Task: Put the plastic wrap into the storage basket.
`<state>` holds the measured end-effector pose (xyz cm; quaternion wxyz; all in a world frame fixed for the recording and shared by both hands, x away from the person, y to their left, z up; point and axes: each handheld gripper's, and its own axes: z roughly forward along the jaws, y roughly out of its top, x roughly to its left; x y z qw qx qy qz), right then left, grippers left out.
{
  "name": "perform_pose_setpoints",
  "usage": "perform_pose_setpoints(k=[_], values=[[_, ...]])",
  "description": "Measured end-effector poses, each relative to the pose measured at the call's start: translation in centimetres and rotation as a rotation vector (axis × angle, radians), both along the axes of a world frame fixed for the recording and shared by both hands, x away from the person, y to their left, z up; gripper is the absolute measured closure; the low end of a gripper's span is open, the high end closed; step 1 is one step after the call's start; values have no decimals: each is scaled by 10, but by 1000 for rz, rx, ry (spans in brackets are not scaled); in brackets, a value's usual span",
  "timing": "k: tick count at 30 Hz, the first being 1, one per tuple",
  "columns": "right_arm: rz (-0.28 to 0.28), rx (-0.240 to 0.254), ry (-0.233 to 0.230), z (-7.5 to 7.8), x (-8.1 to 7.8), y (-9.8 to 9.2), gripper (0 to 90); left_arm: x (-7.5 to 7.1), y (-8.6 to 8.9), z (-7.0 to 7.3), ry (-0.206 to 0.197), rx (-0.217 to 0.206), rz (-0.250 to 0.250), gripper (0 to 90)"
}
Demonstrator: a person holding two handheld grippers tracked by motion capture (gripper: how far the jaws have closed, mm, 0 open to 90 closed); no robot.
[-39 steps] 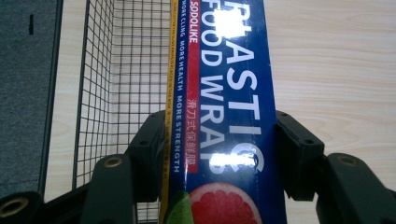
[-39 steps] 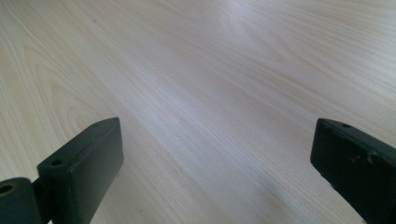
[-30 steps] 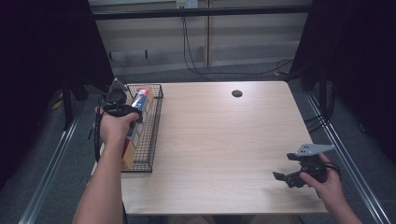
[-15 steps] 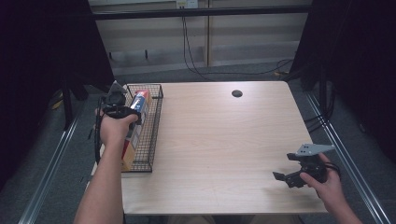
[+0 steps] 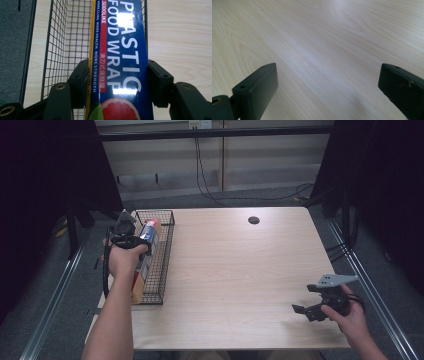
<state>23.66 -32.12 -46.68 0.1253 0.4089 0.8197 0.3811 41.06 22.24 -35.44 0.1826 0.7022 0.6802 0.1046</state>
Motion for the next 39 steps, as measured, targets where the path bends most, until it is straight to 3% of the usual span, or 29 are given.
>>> perform_pose_setpoints(k=[25,35,39], values=[[5,-7,2,-1,0,0,26,10,8,-8,-3,6,23,434],[5,-7,2,0,0,0,26,16,6,-19,-1,5,42,433],[2,-4,6,-1,0,-1,26,19,5,-24,15,14,25,433]])
